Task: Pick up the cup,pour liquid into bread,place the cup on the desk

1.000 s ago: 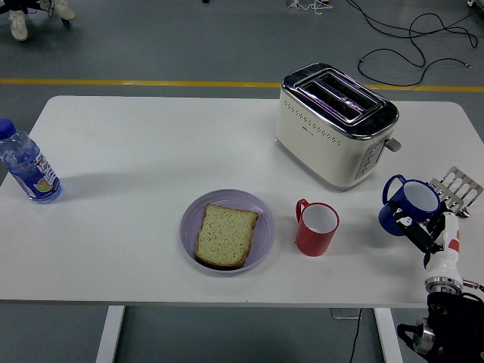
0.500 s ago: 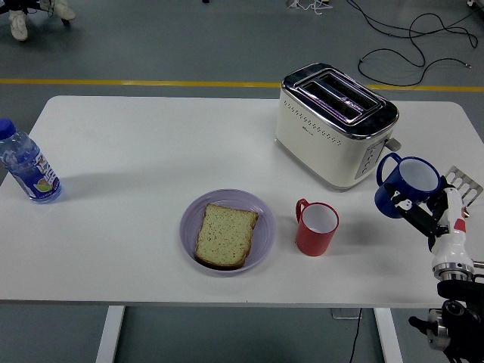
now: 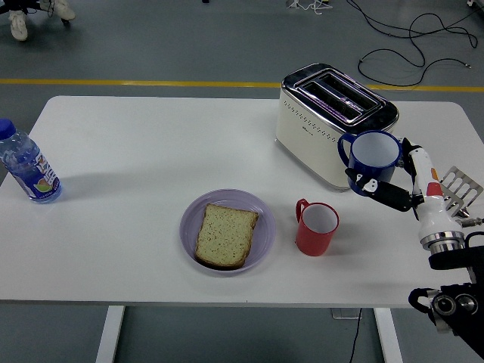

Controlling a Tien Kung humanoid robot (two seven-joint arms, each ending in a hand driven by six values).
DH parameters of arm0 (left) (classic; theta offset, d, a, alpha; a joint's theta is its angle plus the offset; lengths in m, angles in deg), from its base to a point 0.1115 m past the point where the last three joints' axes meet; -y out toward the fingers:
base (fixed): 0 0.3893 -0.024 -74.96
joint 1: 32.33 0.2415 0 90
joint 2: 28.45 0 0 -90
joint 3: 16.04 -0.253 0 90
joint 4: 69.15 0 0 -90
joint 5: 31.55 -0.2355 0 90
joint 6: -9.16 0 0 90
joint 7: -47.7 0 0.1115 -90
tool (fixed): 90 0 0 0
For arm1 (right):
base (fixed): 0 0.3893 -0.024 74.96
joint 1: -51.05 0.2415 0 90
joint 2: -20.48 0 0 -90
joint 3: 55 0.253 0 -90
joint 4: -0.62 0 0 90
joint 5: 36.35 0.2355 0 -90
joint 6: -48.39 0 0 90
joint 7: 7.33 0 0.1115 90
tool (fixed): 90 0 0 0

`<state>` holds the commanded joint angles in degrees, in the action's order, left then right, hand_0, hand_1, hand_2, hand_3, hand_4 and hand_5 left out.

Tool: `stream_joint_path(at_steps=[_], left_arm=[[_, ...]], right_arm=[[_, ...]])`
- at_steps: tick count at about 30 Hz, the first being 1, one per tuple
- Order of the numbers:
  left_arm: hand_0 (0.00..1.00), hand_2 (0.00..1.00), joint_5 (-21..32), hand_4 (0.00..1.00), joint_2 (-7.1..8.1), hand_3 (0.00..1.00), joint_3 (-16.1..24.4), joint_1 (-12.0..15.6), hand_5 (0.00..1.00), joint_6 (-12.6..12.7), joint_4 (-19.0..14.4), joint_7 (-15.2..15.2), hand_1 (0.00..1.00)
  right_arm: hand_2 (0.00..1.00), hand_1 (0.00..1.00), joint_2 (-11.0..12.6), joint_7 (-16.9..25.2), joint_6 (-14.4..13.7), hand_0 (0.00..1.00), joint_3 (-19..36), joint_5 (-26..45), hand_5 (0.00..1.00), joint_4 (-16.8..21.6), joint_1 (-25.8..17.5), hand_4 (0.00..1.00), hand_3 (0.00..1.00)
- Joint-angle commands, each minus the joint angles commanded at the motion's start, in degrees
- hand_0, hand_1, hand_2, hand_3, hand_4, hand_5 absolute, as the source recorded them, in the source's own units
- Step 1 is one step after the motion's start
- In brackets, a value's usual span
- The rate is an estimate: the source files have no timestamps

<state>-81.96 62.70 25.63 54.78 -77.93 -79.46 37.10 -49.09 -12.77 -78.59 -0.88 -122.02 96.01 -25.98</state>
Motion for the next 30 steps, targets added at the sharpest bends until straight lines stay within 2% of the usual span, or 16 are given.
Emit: stream_joint_path(at_steps=[1, 6, 10, 14, 21, 30], left_arm=[[0.66, 0.724, -0.05, 0.37, -0.01, 0.62, 0.06, 0.0, 0.925, 0.0, 0.0, -0.01, 0.703], [0.66, 0.723, 0.63, 0.372, -0.15, 0.619, -0.33, 0.02, 0.927, 0.07, 0.0, -0.02, 0.703], [0.66, 0.723, 1.39, 0.372, -0.23, 0.619, -0.77, 0.01, 0.927, 0.14, 0.0, 0.02, 0.703], [0.659, 0.724, 2.3, 0.371, -0.24, 0.619, -1.59, 0.25, 0.927, 0.2, 0.0, 0.1, 0.703], [0.66, 0.723, 2.49, 0.37, -0.1, 0.618, -1.95, 0.69, 0.925, 0.09, 0.0, -0.01, 0.703], [0.66, 0.724, 3.13, 0.368, 0.15, 0.619, -2.82, 1.21, 0.922, 0.16, 0.0, -0.05, 0.703]], right_arm=[[0.451, 0.244, 0.06, -0.12, 0.0, 0.286, -0.19, -0.29, 0.002, 0.02, 0.28, 0.761, 0.492], [0.455, 0.244, 1.77, -5.46, 3.12, 0.301, -6.66, -8.0, 0.002, -0.78, 7.67, 0.744, 0.496], [0.455, 0.244, 2.94, -9.21, 6.11, 0.301, -13.01, -12.88, 0.002, -2.59, 14.28, 0.744, 0.496], [0.453, 0.243, 3.09, -11.15, 8.08, 0.278, -19.88, -17.55, 0.002, -4.42, 20.76, 0.726, 0.495], [0.451, 0.241, 0.44, -11.6, 9.53, 0.277, -30.14, -21.49, 0.002, -9.09, 29.37, 0.721, 0.495], [0.447, 0.241, -3.15, -11.9, 9.9, 0.278, -38.97, -26.61, 0.002, -14.56, 36.9, 0.714, 0.494]])
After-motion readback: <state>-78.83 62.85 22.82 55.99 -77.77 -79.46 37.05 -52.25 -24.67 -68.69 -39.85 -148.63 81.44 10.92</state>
